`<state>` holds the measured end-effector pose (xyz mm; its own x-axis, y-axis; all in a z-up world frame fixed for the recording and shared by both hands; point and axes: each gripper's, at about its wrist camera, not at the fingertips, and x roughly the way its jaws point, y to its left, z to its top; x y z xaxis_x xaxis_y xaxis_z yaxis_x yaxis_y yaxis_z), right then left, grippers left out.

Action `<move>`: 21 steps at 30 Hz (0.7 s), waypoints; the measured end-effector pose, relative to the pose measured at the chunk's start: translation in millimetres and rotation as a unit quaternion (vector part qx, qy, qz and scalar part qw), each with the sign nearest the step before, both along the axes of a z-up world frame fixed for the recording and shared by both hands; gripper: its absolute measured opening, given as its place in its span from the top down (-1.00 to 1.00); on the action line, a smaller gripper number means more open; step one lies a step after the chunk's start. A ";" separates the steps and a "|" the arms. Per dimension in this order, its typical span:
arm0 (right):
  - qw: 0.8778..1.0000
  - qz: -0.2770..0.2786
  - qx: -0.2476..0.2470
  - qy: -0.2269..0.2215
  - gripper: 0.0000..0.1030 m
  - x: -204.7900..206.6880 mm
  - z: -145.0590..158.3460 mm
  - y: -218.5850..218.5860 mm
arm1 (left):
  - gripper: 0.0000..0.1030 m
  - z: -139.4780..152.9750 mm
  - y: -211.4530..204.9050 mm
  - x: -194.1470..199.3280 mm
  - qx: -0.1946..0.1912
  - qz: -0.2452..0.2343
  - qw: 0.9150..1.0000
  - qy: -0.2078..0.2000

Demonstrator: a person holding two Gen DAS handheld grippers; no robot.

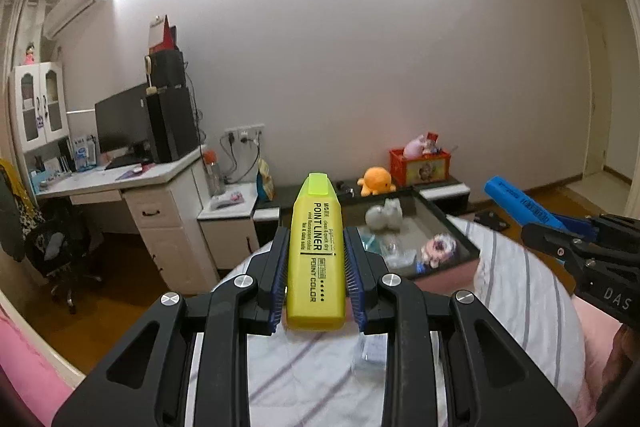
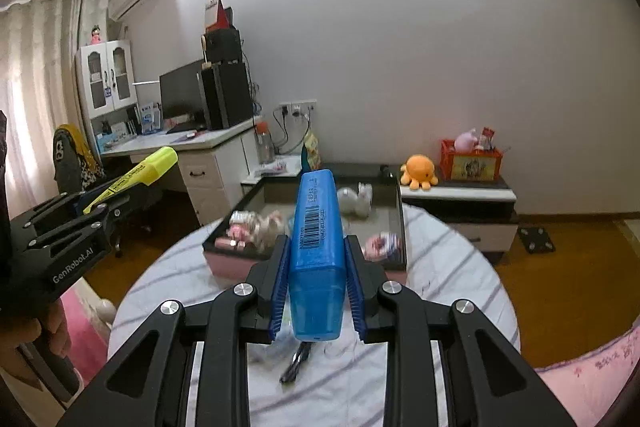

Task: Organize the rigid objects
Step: 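Carry highlighter and blue marker into the pink box and release both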

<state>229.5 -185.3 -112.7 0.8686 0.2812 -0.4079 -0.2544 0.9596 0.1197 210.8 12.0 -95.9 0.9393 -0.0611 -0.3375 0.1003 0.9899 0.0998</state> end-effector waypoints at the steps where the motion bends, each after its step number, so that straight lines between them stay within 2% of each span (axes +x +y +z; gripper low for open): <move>1: 1.000 0.000 0.001 -0.005 0.47 2.0 3.4 1.2 | 0.48 1.8 0.6 3.3 0.000 0.001 1.000 -0.001; 8: 1.000 0.006 -0.009 -0.018 0.47 25.5 11.9 8.6 | 0.48 4.7 -2.1 33.0 0.005 -0.001 1.000 -0.005; 13: 1.000 0.010 -0.018 -0.008 0.47 55.1 8.4 12.3 | 0.48 0.2 -9.0 67.7 0.016 -0.004 1.000 -0.001; 18: 0.999 0.014 -0.031 0.031 0.47 104.7 -10.4 13.5 | 0.48 -17.1 -14.8 116.7 0.034 -0.009 0.999 0.030; 21: 0.997 0.015 -0.039 0.066 0.47 133.1 -29.4 14.6 | 0.48 -37.8 -17.4 150.1 0.042 -0.011 0.996 0.071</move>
